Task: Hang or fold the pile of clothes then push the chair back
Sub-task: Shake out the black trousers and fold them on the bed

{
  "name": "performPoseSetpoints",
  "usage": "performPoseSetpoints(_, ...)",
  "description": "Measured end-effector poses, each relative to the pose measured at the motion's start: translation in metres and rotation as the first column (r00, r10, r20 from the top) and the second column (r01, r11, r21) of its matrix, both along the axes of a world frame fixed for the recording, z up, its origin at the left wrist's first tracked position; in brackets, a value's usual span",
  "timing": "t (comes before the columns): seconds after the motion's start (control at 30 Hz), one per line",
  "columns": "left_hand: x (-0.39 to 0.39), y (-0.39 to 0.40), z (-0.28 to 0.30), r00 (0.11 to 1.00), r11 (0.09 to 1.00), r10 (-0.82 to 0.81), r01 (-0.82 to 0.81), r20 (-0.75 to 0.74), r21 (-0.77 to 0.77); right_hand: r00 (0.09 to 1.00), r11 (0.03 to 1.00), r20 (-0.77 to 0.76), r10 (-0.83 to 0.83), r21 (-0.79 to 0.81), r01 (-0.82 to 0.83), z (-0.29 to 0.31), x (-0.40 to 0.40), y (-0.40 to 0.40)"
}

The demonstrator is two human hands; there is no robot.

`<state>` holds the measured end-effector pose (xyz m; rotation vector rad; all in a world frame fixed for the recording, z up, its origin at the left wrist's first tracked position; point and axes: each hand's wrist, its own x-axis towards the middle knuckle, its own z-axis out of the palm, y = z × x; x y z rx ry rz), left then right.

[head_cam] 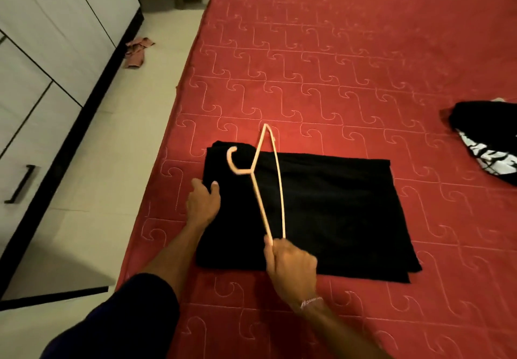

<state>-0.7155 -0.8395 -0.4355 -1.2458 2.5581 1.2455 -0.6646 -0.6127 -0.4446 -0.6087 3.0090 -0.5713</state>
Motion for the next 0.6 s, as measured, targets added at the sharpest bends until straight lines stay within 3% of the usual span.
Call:
performPoseSetpoints(0.13,0.011,0.035,0.014,0.917,0.945,0.221,-0.117,-0.331,0.305,0.982,0.991,0.138,0.125,0.022,-0.130,-0.004,0.000,0.002)
performPoseSetpoints(0.27,0.021,0.058,0.021,0.916,0.914,0.203,-0.050,-0.347,0.402,0.926,0.974,0.307,0.221,-0.029,-0.223,0.008,-0.016,-0.003)
performPoseSetpoints(0.37,0.007,0.071,0.032,0.944,0.952,0.119,-0.020,-0.307,0.306,0.868,0.972,0.440,0.230,-0.069,-0.223,0.005,-0.026,0.000)
performPoseSetpoints(0.43,-0.001,0.074,0.031,0.947,0.965,0.092,-0.008,-0.309,0.261,0.865,0.982,0.467,0.184,-0.134,-0.136,0.004,-0.036,0.000)
performPoseSetpoints(0.5,-0.006,0.073,0.030,0.951,0.960,0.111,-0.027,-0.290,0.279,0.893,0.951,0.440,0.098,-0.307,0.046,0.006,-0.050,-0.004)
performPoseSetpoints(0.6,-0.011,0.080,0.038,0.956,0.952,0.054,0.037,-0.287,0.303,0.849,0.752,0.527,-0.031,-0.548,0.367,0.016,-0.076,-0.018)
